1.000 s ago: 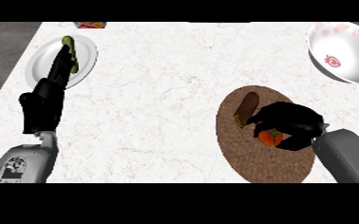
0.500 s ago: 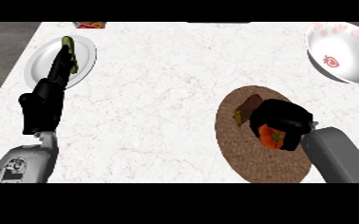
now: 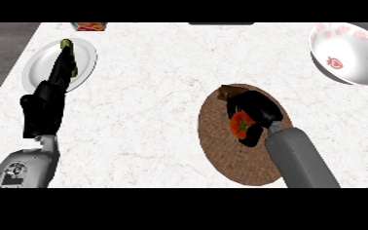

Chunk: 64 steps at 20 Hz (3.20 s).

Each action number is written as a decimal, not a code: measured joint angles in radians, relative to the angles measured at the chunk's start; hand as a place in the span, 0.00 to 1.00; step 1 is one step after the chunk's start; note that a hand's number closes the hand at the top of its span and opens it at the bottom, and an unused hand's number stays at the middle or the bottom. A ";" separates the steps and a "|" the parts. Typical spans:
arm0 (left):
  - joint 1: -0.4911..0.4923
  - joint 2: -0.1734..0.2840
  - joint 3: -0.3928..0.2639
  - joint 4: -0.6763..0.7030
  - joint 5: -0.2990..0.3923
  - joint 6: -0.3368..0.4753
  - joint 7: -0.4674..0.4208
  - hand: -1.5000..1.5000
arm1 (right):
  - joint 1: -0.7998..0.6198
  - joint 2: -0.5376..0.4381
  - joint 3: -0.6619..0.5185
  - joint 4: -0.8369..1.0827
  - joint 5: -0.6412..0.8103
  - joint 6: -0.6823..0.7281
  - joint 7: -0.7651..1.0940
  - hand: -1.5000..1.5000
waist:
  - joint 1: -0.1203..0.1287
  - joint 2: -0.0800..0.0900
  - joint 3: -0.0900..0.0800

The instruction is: Pick the tomato from the placemat and place it in the bowl

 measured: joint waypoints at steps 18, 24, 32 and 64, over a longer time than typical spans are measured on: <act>0.035 0.001 0.020 -0.038 0.004 -0.018 0.001 0.50 | 0.015 0.095 -0.118 -0.622 -0.133 -0.208 0.664 1.00 | 0.004 0.012 0.014; 0.006 -0.012 0.018 -0.029 -0.010 -0.019 0.012 0.50 | -0.030 -0.001 -0.313 -0.548 -0.226 -0.249 0.592 1.00 | 0.011 0.016 0.015; -0.008 -0.022 0.023 -0.010 -0.013 -0.028 -0.008 0.50 | -0.156 -0.165 -0.550 -0.211 -0.350 -0.359 0.355 1.00 | 0.023 0.022 0.016; -0.073 -0.055 -0.008 -0.001 -0.026 -0.046 -0.004 0.50 | -0.386 -0.549 -0.855 0.823 -0.370 -0.558 -0.262 0.00 | 0.097 0.060 0.027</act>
